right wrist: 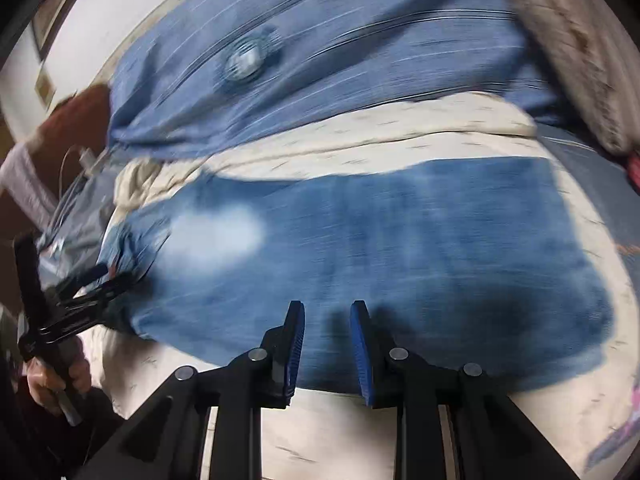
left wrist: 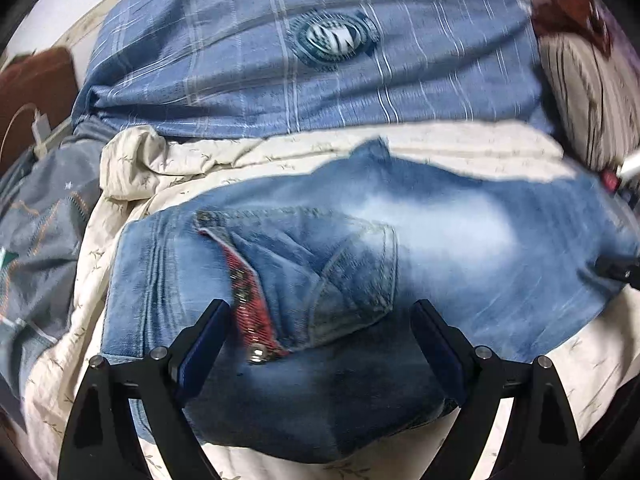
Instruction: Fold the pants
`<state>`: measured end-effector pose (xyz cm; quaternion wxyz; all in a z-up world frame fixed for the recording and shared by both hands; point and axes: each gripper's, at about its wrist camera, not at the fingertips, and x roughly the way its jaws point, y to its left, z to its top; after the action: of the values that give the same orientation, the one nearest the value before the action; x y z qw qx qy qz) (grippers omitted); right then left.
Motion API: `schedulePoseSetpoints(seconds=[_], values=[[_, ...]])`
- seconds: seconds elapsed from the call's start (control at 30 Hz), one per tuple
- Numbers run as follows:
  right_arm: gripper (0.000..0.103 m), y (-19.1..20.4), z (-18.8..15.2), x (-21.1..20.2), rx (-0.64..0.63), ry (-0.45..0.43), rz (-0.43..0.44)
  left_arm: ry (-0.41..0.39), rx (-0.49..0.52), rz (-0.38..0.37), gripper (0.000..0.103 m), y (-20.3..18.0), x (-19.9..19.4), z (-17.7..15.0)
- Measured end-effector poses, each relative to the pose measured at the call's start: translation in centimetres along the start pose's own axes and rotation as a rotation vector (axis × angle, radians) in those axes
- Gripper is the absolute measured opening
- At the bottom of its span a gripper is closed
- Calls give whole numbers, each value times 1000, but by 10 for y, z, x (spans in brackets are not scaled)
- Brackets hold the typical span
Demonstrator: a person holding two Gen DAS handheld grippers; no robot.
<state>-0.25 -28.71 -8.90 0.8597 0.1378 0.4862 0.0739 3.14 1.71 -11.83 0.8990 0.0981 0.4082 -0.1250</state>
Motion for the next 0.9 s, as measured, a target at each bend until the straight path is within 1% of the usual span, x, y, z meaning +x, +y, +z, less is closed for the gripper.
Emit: schedulePoseSetpoints(seconds=[0.07,0.1,0.2,0.23,0.27,0.33,0.4,0.5,0.63,0.9], values=[[27,17,-1,10,-29,26,18,24,48,56,92,-9,7,-3],[27,20,0,16,-39,37,24,35,56,64,92,-10,8,-5],[27,26,0,35,-85,86,30,63,51,66,96,-5,11,-7],[27,31,-2,42,-101,100,19,69,42,66,99,-2,12,-7],[27,37,-5,47,-125,113,-11,77,31,63,100,1,13,-8],[27,40,-7,49,-165,105,-38,87,20,56,101,5,14,-9],[28,40,-10,49,-185,100,-37,89,26,59,103,7,14,-10],[28,34,-15,44,-185,103,-16,93,47,65,103,5,14,-12],[28,30,-19,43,-194,108,0,96,49,72,103,4,16,-13],[29,32,-17,44,-178,121,3,92,46,73,103,2,18,-13]])
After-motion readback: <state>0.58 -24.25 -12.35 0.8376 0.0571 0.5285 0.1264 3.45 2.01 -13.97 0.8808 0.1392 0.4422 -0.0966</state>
